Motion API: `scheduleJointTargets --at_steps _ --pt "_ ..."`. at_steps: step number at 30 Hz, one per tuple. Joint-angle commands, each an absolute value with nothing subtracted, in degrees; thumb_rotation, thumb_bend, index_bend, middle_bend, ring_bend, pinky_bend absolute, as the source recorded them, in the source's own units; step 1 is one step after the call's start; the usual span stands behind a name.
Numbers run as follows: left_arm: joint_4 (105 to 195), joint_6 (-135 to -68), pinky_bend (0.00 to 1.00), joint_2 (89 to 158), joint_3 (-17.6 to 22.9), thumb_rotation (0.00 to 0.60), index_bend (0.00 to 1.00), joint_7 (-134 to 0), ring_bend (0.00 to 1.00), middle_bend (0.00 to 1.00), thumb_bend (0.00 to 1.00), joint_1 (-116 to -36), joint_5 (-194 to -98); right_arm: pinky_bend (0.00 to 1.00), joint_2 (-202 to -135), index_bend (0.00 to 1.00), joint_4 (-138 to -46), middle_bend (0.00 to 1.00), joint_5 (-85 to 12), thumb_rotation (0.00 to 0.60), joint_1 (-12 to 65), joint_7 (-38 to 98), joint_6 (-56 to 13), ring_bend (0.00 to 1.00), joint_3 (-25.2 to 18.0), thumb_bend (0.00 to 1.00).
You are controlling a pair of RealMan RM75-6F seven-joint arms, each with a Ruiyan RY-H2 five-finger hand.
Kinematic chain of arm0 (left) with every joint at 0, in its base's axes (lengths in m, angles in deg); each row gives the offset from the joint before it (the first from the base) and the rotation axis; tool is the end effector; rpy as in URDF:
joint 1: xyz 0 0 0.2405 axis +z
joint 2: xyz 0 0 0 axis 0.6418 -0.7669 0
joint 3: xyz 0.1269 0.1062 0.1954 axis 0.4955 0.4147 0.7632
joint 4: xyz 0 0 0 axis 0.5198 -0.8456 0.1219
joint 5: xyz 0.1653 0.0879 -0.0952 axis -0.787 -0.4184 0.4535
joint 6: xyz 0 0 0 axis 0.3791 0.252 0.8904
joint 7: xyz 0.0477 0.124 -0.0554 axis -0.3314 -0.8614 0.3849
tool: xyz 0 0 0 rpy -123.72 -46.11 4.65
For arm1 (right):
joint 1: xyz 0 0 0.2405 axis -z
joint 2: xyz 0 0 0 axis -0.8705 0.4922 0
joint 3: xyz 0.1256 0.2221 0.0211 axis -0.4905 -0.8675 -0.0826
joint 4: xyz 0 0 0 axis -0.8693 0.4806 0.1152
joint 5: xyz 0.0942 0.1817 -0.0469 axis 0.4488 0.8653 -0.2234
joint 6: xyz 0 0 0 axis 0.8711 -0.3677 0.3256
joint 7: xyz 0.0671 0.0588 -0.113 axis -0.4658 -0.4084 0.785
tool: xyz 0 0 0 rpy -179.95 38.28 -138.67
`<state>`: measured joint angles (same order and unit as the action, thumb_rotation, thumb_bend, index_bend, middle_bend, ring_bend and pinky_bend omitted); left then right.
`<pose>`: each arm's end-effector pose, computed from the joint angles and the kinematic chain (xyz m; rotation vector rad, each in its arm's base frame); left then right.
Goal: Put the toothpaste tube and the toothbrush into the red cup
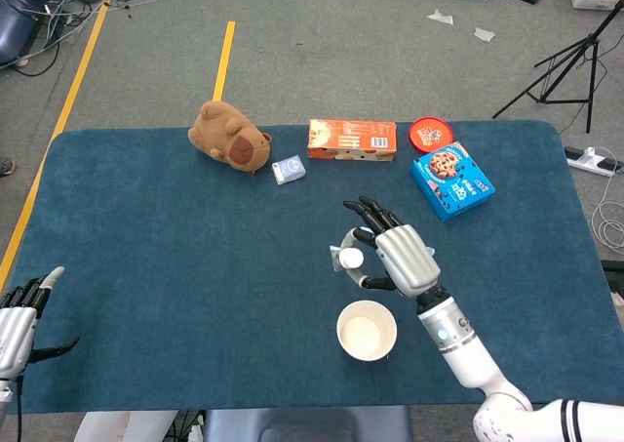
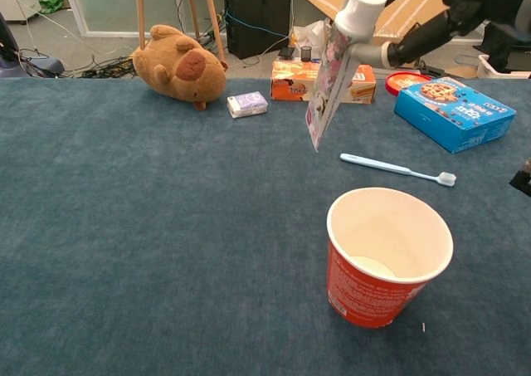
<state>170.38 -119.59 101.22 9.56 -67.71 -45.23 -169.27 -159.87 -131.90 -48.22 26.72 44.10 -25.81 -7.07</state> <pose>-0.3201 0.1776 0.1677 -1.4251 -0.9130 -0.8061 -0.0896 -0.2833 0.0793 1.7103 -1.0449 1.4013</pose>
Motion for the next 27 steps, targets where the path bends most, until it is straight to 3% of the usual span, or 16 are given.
scheduleJointTargets --at_steps 1,16,27 --pt "170.44 -119.70 0.20 101.28 9.63 0.600 0.04 -67.93 0.16 0.17 0.00 -45.20 -169.43 0.19 -155.88 0.67 -137.31 0.14 -48.90 0.600 27.95 43.81 -26.03 0.00 -6.62 0.25" --pt "170.27 -119.24 0.20 101.94 9.80 0.600 0.04 -69.36 0.16 0.17 0.00 -45.40 -169.33 0.19 -143.32 0.67 -151.41 0.15 -45.65 0.600 30.77 40.81 -24.56 0.00 -6.04 0.24" --pt "170.18 -119.11 0.20 102.19 9.89 0.600 0.04 -69.70 0.16 0.17 0.00 -45.47 -169.34 0.19 -138.61 0.67 -152.75 0.15 -47.77 0.600 32.86 37.29 -22.16 0.00 -2.87 0.24"
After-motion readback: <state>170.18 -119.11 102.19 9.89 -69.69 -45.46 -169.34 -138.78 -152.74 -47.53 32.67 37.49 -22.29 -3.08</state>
